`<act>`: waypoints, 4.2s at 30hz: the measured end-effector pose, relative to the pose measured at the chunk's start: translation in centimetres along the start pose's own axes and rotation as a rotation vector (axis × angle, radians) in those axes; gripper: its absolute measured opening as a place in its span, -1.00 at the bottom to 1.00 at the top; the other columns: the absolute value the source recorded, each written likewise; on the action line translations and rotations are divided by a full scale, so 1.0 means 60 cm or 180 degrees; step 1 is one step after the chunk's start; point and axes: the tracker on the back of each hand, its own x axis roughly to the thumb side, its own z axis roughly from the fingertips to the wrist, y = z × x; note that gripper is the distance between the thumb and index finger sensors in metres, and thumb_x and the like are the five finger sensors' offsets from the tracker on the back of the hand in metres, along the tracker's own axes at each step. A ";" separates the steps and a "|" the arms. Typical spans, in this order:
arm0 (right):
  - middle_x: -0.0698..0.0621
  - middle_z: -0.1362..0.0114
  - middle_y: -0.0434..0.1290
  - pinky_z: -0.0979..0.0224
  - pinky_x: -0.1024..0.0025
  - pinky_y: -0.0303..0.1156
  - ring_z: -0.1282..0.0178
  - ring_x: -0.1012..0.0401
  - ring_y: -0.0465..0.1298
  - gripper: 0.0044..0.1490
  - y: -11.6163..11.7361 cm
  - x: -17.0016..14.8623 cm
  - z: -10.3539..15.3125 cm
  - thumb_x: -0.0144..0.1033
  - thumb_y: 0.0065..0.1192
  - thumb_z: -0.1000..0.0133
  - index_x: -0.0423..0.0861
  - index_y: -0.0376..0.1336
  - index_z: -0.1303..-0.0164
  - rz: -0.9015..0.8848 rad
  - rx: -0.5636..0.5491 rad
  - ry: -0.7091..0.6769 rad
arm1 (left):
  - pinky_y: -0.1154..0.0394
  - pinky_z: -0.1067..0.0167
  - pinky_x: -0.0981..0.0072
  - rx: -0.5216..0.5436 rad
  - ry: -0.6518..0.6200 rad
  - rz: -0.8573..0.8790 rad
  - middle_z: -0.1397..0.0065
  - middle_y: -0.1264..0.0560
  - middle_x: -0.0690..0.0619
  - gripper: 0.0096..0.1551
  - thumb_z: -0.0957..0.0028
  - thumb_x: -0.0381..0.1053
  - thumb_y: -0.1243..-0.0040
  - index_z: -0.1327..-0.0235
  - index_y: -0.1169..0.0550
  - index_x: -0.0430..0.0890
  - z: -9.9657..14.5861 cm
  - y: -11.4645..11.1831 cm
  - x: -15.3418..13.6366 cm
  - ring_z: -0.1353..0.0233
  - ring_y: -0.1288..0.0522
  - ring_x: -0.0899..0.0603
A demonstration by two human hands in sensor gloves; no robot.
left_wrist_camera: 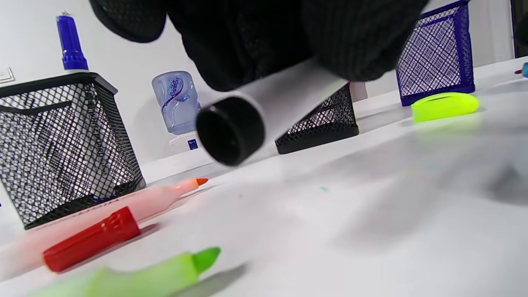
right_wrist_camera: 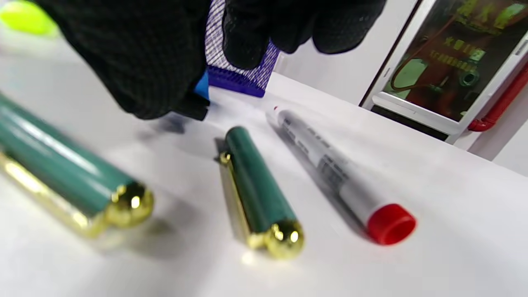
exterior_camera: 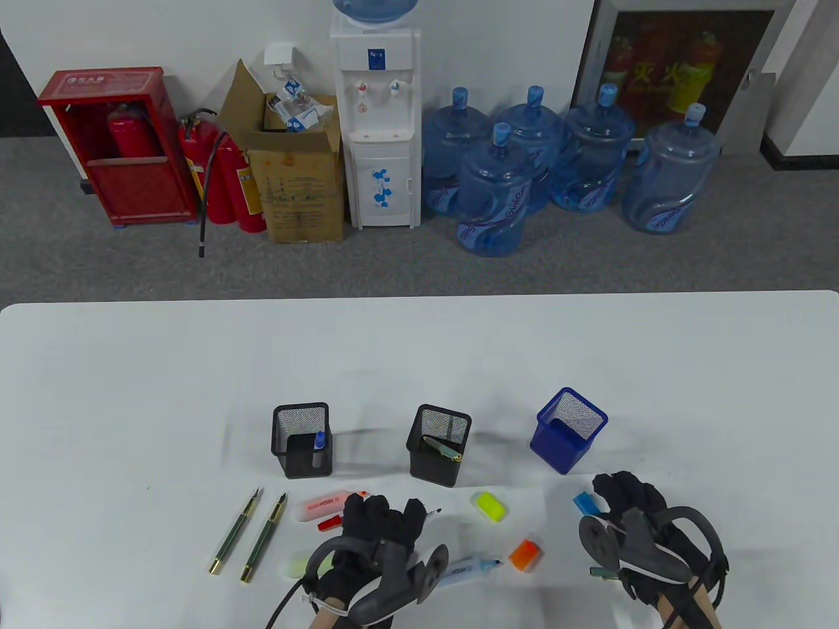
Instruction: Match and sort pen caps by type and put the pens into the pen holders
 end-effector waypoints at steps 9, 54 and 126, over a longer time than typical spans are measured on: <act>0.07 -0.61 0.44 -0.59 -0.03 0.41 -0.62 -0.01 0.36 -0.35 -0.054 0.004 0.010 -0.05 0.29 0.15 0.25 0.35 -0.22 -0.0506 -0.0600 -0.0010 | -0.33 -0.48 -0.36 0.0284 0.0012 0.0426 -0.34 -0.57 0.15 -0.35 0.07 -0.01 -0.06 -0.39 -0.41 0.28 0.004 0.018 -0.011 -0.38 -0.63 -0.16; 0.20 -0.10 0.73 -0.31 0.21 0.69 -0.15 0.20 0.72 -0.41 -0.118 0.168 -0.011 -0.19 0.31 0.13 0.02 0.44 -0.15 -0.2660 -0.0981 -0.0808 | -0.51 -0.28 -0.17 0.0656 -0.0639 0.1054 -0.29 -0.56 0.09 -0.37 0.11 -0.06 -0.07 -0.33 -0.50 0.17 0.024 0.041 -0.010 -0.04 -0.69 -0.11; 0.16 -0.31 0.61 -0.47 0.00 0.50 -0.41 0.10 0.55 -0.31 -0.061 0.113 -0.010 0.01 0.25 0.07 0.09 0.34 -0.30 -0.1667 -0.1398 -0.0183 | -0.44 -0.34 -0.20 -0.0946 0.1537 -0.0277 -0.22 -0.74 0.18 -0.19 0.25 0.18 -0.43 -0.41 -0.49 0.23 0.017 -0.095 -0.257 -0.16 -0.69 -0.12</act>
